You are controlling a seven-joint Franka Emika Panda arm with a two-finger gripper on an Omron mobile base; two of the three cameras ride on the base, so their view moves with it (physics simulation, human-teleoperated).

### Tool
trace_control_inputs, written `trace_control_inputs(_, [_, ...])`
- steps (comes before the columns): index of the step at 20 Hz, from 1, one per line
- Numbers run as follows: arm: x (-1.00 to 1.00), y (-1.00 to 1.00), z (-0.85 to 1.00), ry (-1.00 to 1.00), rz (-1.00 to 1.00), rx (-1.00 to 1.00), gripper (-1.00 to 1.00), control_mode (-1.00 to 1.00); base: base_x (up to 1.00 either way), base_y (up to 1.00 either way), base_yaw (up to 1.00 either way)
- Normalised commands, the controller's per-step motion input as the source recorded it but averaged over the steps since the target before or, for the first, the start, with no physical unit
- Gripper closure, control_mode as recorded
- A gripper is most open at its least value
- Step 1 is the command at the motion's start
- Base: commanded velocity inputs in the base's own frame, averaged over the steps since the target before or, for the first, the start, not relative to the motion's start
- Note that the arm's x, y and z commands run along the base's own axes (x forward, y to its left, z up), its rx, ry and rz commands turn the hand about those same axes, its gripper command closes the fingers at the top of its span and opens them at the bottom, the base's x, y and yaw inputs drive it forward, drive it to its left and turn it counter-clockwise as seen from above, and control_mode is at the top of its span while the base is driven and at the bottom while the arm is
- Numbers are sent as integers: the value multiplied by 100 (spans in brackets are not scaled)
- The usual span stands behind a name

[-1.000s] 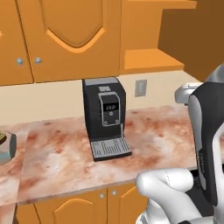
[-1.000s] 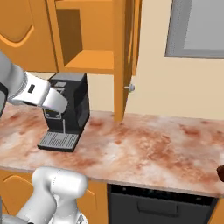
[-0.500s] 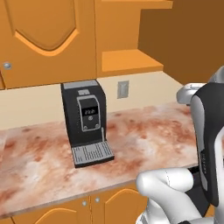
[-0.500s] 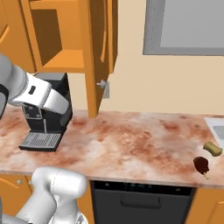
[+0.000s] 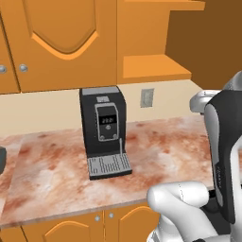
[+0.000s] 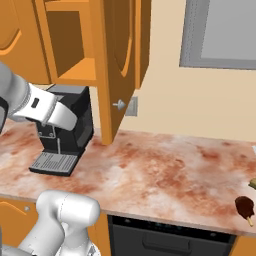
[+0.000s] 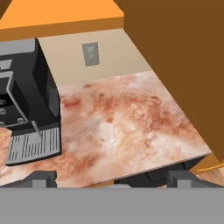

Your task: Open the cabinet. Pick the sponge and place it next to the sink. Then close the cabinet.

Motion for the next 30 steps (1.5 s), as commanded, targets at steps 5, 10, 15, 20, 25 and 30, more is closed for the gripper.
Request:
trace_control_inputs(5, [0, 0, 0, 0, 0, 0, -100, 100, 10, 0, 11])
trace_control_inputs(10, [0, 0, 0, 0, 0, 0, -100, 100, 0, 0, 0])
trace_control_inputs(15, [0, 0, 0, 0, 0, 0, -100, 100, 0, 0, 0])
trace_control_inputs(20, [0, 0, 0, 0, 0, 0, -100, -100, 0, 0, 0])
trace_control_inputs(25, [0, -3, 0, 0, 0, 0, -100, -100, 0, 0, 0])
trace_control_inputs(30, [0, 0, 0, 1, 0, 0, -100, -100, 0, 0, 0])
